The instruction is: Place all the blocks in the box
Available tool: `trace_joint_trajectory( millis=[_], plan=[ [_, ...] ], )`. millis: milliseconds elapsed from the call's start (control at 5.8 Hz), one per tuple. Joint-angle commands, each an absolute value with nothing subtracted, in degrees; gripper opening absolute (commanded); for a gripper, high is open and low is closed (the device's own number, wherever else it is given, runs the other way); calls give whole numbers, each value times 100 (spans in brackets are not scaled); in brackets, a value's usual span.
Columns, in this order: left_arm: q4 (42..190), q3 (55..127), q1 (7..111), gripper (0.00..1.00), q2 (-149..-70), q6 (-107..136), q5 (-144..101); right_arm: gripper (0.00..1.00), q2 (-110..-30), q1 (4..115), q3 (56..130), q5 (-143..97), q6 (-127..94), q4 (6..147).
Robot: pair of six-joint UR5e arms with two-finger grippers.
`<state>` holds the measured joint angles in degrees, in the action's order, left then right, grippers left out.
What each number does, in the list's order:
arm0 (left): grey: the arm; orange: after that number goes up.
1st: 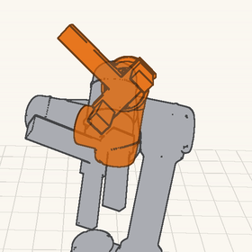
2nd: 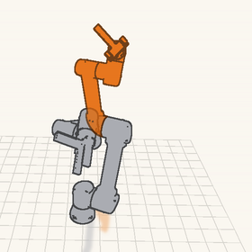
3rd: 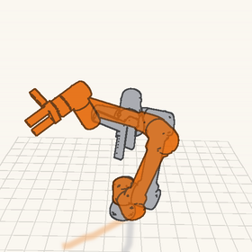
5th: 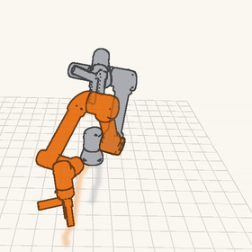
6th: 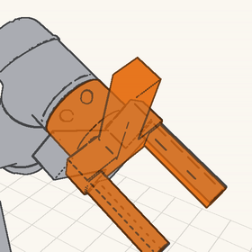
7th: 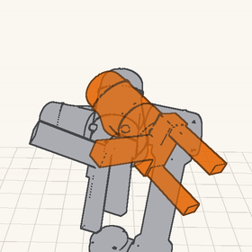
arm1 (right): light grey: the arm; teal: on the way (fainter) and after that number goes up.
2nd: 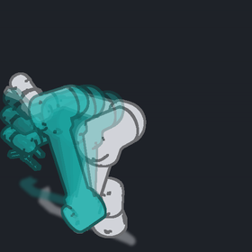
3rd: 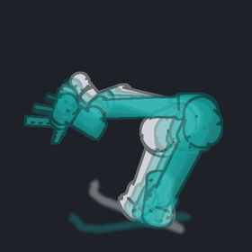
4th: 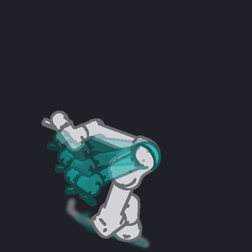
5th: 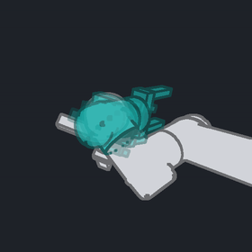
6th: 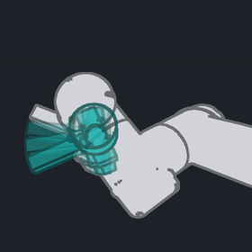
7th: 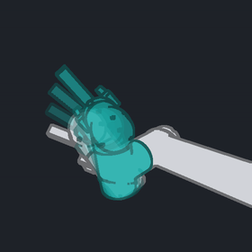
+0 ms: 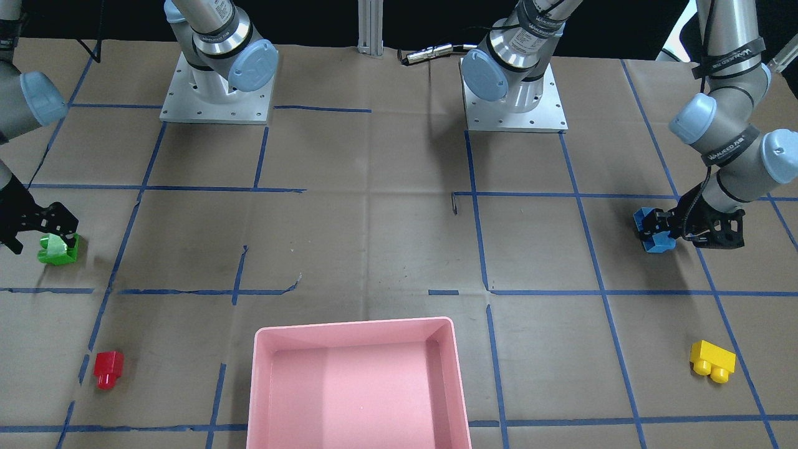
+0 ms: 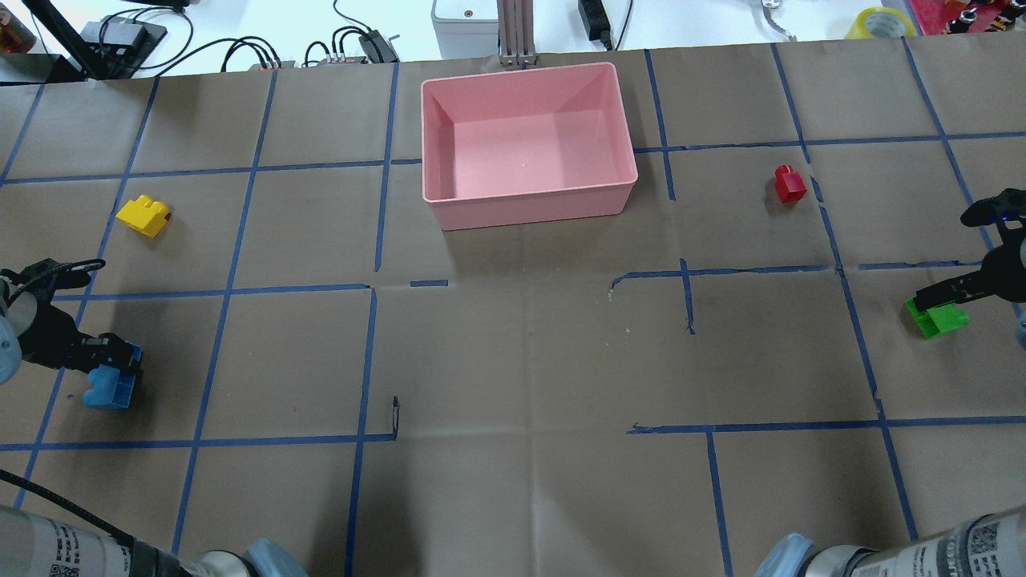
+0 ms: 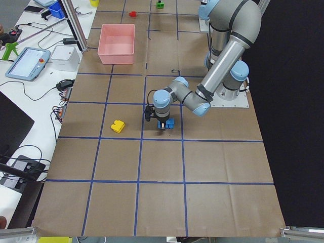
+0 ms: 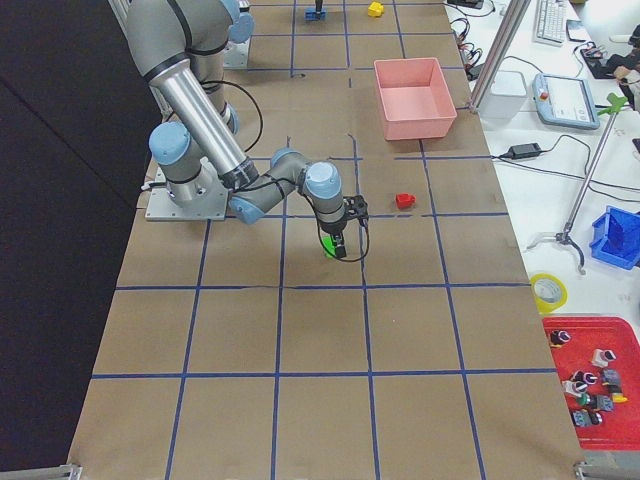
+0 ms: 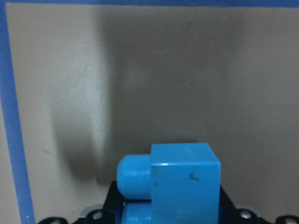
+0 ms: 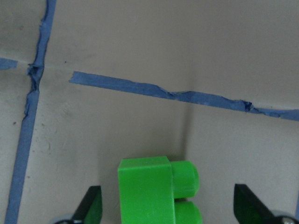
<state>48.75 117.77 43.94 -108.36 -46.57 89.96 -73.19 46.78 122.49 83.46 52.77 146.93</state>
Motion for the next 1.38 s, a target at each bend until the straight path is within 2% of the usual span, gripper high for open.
trace_joint_trajectory(
  millis=[0,172,345,517,690,862,1034,1207],
  plan=[
    [5035,11551,4456,24,-10601,-4623,9044,99,-7050,4667,12366,8358,5291,14984],
    [5732,11096,4500,20,-10382,-4623,9044,92,-7049,4676,12366,8358,5308,14985],
    [7097,10117,4683,20,-10197,-4510,9061,53,-7092,4667,12358,8411,5387,14977],
    [8302,9055,4937,20,-10291,-4161,9079,37,-7110,4667,12349,8376,5379,14950],
    [8836,8391,5244,20,-10414,-3809,9053,27,-7136,4667,12349,8376,5335,14933],
    [8911,8002,5726,20,-10633,-3292,8966,9,-7180,4667,12349,8393,5318,14880],
    [8851,7624,6479,20,-10844,-2426,8791,7,-7259,4667,12288,8385,5326,14636],
    [8842,7055,7200,20,-11229,-1530,8719,7,-7669,4676,12035,8393,5309,13955]
  ],
)
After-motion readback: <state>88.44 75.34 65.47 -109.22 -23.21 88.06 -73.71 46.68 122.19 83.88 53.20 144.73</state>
